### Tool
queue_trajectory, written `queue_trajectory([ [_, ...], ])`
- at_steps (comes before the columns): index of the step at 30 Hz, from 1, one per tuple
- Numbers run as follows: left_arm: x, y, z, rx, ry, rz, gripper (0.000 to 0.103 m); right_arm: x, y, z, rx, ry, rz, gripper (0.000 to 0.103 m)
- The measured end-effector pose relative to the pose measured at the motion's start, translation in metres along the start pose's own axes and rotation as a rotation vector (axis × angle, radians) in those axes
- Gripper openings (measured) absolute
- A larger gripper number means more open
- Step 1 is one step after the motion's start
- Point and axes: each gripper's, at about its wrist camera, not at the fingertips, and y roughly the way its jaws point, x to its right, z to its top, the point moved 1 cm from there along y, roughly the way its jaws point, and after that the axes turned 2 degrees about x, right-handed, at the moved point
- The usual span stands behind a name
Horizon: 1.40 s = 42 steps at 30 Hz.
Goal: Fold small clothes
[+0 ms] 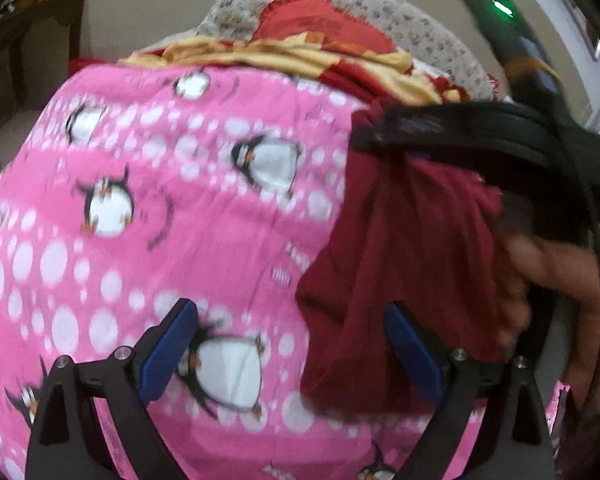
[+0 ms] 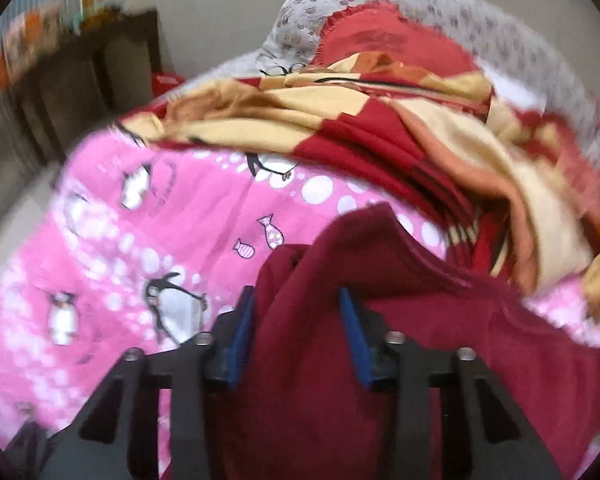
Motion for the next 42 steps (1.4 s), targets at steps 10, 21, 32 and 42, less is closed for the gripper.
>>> queue_trajectory([
  [10, 0.022, 0.019, 0.018, -0.030, 0.004, -0.185, 0.061, 0.037, -0.055, -0.003, 0.071, 0.130, 0.199, 0.017],
  [21, 0.041, -0.005, 0.012, 0.016, 0.032, -0.172, 0.034, 0.035, -0.064, -0.002, 0.038, 0.185, 0.193, 0.060],
  [32, 0.047, 0.000, 0.017, 0.012, 0.058, -0.168, 0.033, 0.001, 0.003, 0.005, -0.123, -0.029, 0.005, 0.039],
  [42, 0.040, 0.007, 0.011, 0.032, 0.075, -0.113, 0.085, 0.043, -0.039, -0.009, 0.002, 0.122, 0.188, 0.019],
])
